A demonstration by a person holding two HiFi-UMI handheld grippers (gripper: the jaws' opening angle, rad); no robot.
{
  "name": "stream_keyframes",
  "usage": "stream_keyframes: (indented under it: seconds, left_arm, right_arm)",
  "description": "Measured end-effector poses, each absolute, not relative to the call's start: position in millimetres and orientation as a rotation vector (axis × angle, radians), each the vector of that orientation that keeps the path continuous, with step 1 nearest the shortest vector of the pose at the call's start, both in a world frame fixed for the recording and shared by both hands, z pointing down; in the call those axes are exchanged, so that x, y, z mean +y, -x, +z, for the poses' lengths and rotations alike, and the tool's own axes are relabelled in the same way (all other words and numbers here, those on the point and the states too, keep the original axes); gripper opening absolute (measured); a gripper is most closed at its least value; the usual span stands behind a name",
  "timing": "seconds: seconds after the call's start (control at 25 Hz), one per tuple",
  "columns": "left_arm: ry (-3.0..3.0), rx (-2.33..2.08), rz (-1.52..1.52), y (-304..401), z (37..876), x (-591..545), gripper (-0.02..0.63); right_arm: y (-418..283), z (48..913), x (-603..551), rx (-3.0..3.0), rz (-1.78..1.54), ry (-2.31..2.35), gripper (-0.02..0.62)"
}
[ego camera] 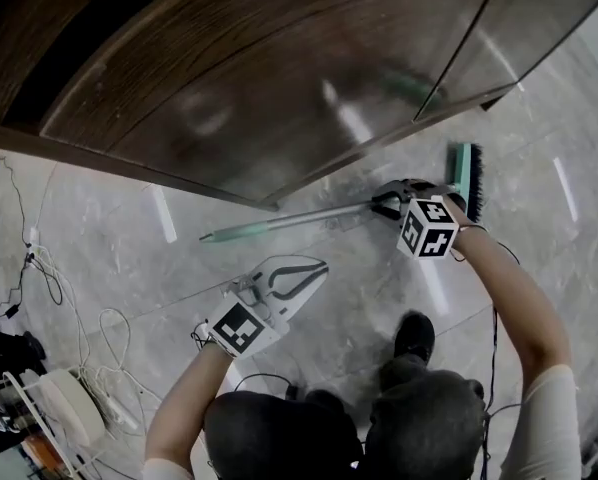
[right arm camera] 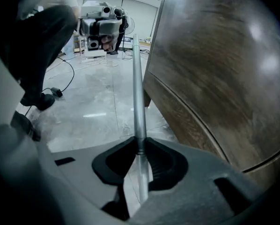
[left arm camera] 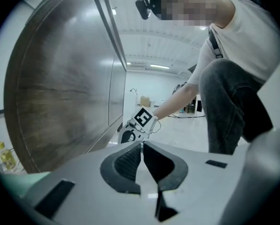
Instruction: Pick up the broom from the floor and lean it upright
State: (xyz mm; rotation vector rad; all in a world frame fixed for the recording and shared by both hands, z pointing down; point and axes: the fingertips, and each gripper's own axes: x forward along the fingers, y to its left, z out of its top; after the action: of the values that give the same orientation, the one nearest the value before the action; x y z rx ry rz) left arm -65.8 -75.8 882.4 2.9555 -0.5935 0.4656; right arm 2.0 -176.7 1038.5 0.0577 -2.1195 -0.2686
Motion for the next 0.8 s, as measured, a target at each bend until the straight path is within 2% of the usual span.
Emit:
stream_keyframes:
  seconds: [0.8]
  left_arm:
    - [-3.174, -0.496, 0.430, 38, 786, -102, 0.014]
  right_arm:
    - [-55, 919, -178, -2.200, -0.181, -0.291, 0.078]
